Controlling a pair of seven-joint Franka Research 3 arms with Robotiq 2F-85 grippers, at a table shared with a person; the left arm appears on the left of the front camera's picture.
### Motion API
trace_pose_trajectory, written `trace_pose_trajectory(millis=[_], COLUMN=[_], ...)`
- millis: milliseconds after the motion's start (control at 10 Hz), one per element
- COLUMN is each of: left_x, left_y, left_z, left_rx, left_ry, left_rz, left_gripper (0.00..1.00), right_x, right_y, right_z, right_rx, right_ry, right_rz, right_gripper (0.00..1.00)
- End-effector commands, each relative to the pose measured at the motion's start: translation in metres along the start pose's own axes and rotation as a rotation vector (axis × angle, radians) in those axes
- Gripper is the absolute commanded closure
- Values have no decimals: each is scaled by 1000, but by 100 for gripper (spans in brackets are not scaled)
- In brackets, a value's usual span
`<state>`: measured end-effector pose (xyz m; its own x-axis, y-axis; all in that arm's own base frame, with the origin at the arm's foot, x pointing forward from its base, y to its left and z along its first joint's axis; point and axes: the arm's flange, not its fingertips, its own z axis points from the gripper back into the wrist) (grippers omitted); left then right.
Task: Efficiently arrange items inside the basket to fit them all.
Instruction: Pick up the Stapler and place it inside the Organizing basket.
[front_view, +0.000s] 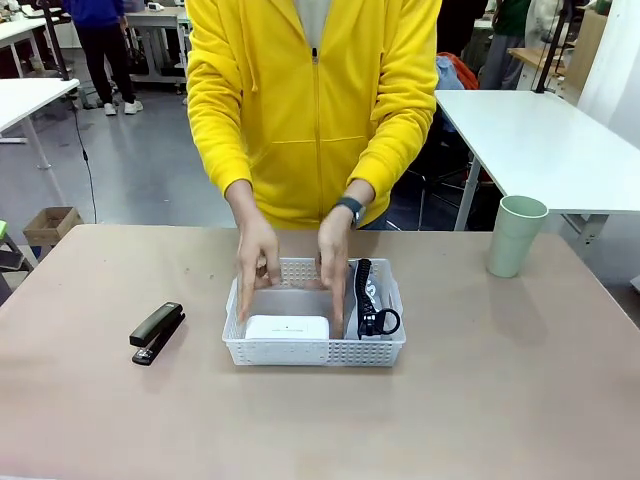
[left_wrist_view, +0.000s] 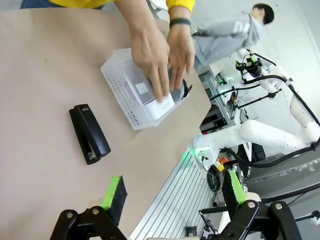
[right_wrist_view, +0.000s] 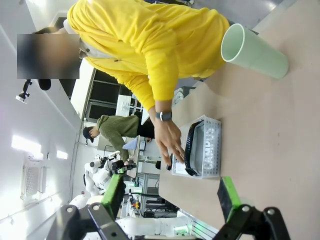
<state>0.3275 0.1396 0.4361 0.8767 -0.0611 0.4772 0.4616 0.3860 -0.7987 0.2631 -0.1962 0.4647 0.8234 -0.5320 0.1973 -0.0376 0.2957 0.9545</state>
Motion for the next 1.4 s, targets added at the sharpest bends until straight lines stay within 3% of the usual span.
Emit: trace_pose_trajectory(millis=[0,500,700,800,1000,1200,1300], left_x=[-3,-1,11,26,53,71,80], left_y=[0,2,5,7,11,14,14], left_z=[-2,-1,-19,-41,-88,-134,-152], left_rx=[7,-2,98,155,413,621,706], left_ry=[-1,1,132,218,310,480,488], left_rz=[11,5,69,103,193,290,370], left_gripper=[0,0,0,0,0,0,0], right_x=[2,2,2,2,2,2,2], right_y=[0,0,0,0,0,0,0], right_z=[-1,-1,-1,-1,-1,-1,-1], right_rx=[25,25,25,25,25,25,25], right_ry=[-14,-14,-14,-14,-14,-14,-14], right_rz=[27,27,27,27,27,27,27], right_gripper=[0,0,0,0,0,0,0])
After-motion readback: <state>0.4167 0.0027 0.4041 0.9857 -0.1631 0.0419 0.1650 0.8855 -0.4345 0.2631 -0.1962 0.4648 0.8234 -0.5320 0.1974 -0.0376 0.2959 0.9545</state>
